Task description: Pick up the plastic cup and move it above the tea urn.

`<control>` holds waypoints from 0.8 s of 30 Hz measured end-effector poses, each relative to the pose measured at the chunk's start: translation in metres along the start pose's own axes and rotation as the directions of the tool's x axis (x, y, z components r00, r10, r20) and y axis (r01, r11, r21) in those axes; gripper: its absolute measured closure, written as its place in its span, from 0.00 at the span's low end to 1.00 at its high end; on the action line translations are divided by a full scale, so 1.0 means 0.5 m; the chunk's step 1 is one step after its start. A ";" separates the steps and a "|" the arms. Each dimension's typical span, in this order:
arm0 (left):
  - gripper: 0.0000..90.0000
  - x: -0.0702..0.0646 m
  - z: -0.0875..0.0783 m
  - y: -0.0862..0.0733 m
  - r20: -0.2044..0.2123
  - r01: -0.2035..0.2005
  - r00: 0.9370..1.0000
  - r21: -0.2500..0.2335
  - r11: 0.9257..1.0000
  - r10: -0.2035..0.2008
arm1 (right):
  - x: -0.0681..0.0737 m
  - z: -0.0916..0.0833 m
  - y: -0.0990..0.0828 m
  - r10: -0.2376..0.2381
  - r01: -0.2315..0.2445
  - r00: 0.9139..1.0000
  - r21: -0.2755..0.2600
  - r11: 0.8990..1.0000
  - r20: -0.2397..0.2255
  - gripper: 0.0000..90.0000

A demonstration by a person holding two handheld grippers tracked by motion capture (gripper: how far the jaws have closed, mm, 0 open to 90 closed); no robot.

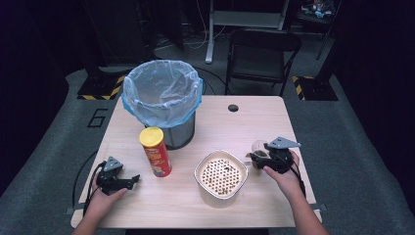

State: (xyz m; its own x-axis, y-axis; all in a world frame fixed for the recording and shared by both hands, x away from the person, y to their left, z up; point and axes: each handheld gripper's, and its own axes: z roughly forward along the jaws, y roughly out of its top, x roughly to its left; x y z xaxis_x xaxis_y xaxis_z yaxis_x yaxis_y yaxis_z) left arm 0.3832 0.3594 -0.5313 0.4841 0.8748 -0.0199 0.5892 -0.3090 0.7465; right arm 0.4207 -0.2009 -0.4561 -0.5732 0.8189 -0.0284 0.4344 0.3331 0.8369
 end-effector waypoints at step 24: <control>0.13 0.000 0.000 0.000 0.001 0.001 1.000 0.002 1.000 -0.001 | 0.049 0.003 0.097 -0.350 0.339 0.933 -0.121 0.933 -0.087 0.38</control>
State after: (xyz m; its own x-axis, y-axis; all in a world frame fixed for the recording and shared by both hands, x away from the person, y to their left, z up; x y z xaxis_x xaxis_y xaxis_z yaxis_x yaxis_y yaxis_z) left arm 0.3831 0.3593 -0.5312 0.4839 0.8749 -0.0210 0.5907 -0.3089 0.7455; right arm 0.4288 -0.1639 -0.4169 -0.7473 0.6062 -0.2721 0.1266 0.5319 0.8373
